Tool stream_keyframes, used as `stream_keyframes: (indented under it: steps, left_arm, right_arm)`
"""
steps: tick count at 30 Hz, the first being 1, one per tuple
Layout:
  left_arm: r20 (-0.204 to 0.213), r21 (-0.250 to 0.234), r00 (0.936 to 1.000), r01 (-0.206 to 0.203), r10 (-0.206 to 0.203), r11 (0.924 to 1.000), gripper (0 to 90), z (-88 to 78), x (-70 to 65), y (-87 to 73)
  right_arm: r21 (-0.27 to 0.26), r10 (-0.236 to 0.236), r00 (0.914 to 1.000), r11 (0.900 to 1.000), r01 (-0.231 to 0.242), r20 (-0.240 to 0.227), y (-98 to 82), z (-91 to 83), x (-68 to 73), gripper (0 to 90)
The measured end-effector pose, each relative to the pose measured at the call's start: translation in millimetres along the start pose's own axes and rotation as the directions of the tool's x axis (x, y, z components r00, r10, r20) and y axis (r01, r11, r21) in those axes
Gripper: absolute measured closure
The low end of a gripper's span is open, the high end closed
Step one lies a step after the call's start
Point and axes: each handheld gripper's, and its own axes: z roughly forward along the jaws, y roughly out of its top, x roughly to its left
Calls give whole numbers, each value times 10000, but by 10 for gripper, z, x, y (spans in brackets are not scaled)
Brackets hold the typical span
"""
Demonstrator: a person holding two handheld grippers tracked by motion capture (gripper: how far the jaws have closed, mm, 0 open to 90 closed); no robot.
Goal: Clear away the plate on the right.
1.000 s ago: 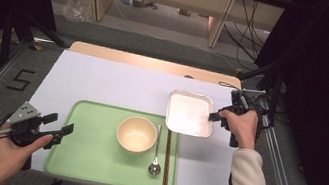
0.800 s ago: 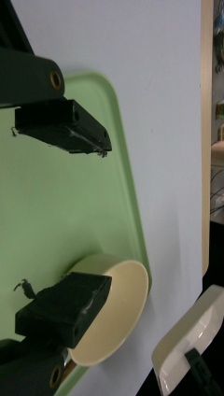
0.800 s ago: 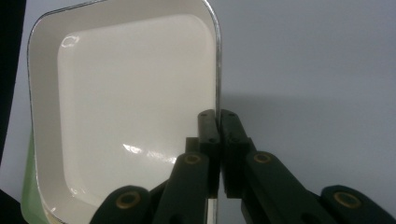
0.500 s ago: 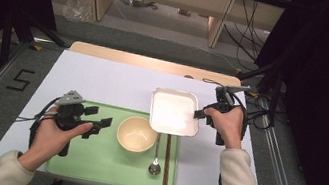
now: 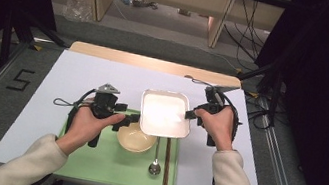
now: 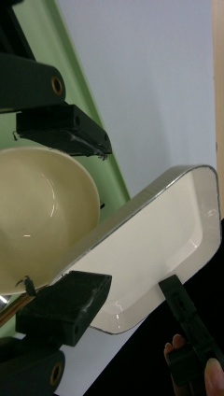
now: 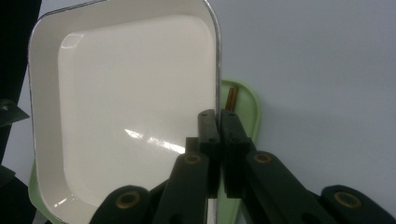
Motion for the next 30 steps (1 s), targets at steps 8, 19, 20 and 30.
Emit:
stream_keyframes:
  steps: [8,19,20,30]
  left_arm:
    - [-191,539,9998,124,-113,9985,361,144,-59,31]
    - [-474,442,9970,631,-610,9970,600,84,17,45]
    - [-451,396,9964,729,-711,9965,615,73,33,51]
    - [-998,-371,9893,1032,-1065,9940,835,-151,153,187]
  right_arm:
    - [-66,-400,9992,9992,399,-50,-22,11,96,896]
    - [-217,-795,9968,9966,796,67,-71,11,268,895]
    - [-320,-585,9982,9978,588,90,-76,16,304,895]
    - [-279,-950,9954,9951,948,-90,-128,-2,494,890]
